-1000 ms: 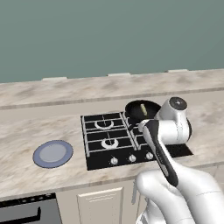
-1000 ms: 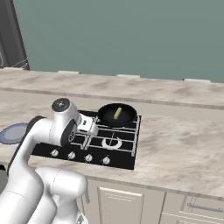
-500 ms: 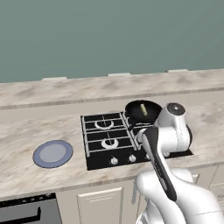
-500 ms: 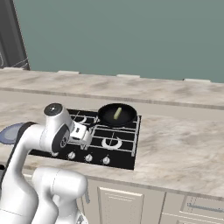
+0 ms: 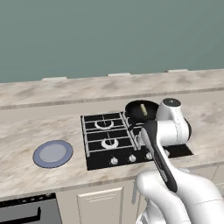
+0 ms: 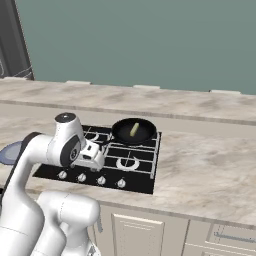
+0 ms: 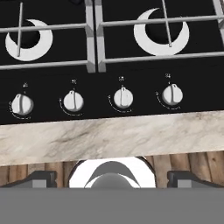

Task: Pick up the butter stick and place it in the pan. Then turn on the burner for the pan.

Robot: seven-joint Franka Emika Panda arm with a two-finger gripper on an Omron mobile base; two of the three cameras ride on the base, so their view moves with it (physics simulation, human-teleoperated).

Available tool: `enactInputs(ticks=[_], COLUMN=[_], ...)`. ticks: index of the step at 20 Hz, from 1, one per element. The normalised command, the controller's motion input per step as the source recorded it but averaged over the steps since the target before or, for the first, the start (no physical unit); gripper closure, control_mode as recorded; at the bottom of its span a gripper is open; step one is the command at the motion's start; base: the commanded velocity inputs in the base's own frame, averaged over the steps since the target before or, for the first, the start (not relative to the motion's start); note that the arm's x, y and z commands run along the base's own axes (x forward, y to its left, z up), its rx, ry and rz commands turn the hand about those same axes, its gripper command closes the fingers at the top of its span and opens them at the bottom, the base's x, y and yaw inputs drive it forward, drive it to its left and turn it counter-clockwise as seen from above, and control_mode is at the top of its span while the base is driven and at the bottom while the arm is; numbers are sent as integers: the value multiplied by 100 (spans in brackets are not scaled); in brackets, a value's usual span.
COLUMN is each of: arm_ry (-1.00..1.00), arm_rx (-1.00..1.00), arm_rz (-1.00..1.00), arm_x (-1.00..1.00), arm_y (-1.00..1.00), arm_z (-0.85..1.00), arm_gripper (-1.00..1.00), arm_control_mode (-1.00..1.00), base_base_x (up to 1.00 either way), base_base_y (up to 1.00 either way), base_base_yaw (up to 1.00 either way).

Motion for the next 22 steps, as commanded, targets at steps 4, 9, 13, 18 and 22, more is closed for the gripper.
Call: enactInputs(ticks=[4, 9, 13, 18, 22], arm_ry=[1, 3, 8, 9, 8], arm_rx=[-4, 0, 0, 0, 0], arm_rz=[0, 0, 0, 0, 0], arm_x=[1, 3, 3, 5, 12], arm_y=[0, -5, -7, -10, -8], arm_z=[-36, -7, 0, -1, -3], arm_gripper=[-100, -100, -100, -100, -100], arm_control_mode=[-100, -100, -100, -100, -100], base_base_x=[0, 0, 0, 0, 0], base_base_y=[0, 0, 0, 0, 0], base_base_yaw=[0, 0, 0, 0, 0])
